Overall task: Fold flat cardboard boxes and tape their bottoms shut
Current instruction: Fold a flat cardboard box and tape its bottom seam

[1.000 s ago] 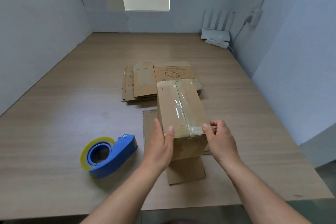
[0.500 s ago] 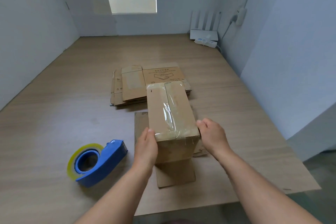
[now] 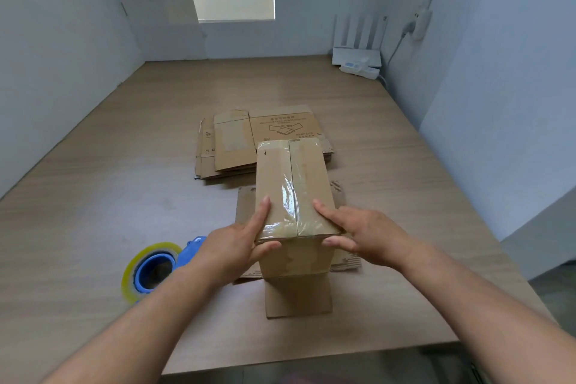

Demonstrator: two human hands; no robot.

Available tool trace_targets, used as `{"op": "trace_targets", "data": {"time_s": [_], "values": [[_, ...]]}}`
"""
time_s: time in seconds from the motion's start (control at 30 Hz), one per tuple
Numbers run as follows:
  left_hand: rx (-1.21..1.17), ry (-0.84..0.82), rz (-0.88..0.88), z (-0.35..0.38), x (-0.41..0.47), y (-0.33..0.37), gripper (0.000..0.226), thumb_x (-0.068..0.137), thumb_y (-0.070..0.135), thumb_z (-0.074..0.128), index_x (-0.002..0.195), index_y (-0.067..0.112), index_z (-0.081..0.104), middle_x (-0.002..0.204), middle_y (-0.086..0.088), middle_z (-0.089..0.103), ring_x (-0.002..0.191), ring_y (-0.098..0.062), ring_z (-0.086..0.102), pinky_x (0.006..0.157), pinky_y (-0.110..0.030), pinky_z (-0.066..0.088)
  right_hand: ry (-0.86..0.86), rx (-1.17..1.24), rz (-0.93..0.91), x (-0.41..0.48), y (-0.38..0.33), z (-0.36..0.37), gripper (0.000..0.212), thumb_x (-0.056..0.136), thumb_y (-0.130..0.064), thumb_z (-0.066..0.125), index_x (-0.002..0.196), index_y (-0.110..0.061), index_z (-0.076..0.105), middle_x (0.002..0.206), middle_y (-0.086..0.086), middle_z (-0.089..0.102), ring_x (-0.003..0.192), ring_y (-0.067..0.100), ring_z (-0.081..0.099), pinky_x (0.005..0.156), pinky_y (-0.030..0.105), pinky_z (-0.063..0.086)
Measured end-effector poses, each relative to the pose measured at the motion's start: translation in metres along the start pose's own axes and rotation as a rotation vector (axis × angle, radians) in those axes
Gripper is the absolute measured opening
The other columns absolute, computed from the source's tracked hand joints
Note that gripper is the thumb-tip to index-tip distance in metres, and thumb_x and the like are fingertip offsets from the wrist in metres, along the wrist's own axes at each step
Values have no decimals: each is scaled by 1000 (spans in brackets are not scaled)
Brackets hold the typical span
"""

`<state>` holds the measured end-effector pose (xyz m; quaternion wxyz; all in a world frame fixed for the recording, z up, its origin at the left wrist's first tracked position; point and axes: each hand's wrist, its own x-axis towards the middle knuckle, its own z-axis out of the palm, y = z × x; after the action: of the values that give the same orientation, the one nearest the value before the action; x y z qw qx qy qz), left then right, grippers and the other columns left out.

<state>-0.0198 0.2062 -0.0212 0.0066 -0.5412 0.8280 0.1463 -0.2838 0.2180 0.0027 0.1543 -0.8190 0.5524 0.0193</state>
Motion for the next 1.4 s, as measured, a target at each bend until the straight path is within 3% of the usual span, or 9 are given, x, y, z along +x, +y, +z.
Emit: {"op": "trace_targets", "data": {"time_s": [0.13,0.23,0.4,0.6,0.77,0.93,1.07,1.23,1.4], "values": [[-267,-87,26,-3,-7,-13,75,78,73,23,124,58,-35,139,0,51,114,-19,55,93,-26,41,-95,275,22,-7,10,-10,61,96,-36,52,145,-50,18,140,-11,50,119,9,50,98,17,37],[-325,-77,35,-3,-8,-12,73,79,72,26,124,63,-31,142,5,49,119,-16,53,94,-22,39,-156,412,66,-6,17,-17,64,93,-13,51,138,-54,32,132,-11,57,110,-1,52,88,1,33],[-343,-76,17,-3,-7,-14,73,80,69,28,126,61,-29,142,6,49,118,-14,54,87,-17,37,-104,285,38,3,10,-27,61,87,-25,64,137,-50,39,120,-9,63,108,7,57,99,25,42],[-419,26,-103,17,-14,2,73,89,62,27,123,53,-38,148,2,42,119,-15,53,92,-25,41,-7,95,-56,5,9,-17,67,86,-37,67,144,-42,33,123,-5,63,108,9,58,92,24,44],[-676,227,-271,44,-26,34,81,81,65,19,142,38,-26,152,-6,37,131,-25,44,107,-40,38,183,-62,-123,2,5,-2,62,89,-45,59,145,-31,36,122,-2,62,107,17,58,87,31,45],[-782,192,-208,47,-29,31,78,90,59,30,148,39,-18,158,5,22,142,-16,27,116,-39,26,365,87,-201,-13,7,12,54,87,-33,67,136,-17,50,112,6,68,98,24,64,81,39,52],[-609,63,52,18,-34,-20,67,101,32,38,137,65,-7,143,29,35,128,1,44,102,-9,31,421,94,-214,-11,6,13,53,86,-32,68,134,-15,53,107,8,69,95,25,65,78,41,53],[-180,137,140,-6,-12,-37,59,93,49,45,133,62,3,130,13,58,110,-6,59,87,-15,44,453,108,-248,-6,4,12,52,81,-27,73,129,-9,58,98,9,71,86,27,67,69,41,56],[-504,292,67,13,-9,-32,64,87,24,66,137,43,31,108,10,64,90,1,61,84,-3,42,480,170,-259,-2,5,19,52,77,-23,77,124,-5,62,98,11,71,81,27,67,65,39,58]]}}
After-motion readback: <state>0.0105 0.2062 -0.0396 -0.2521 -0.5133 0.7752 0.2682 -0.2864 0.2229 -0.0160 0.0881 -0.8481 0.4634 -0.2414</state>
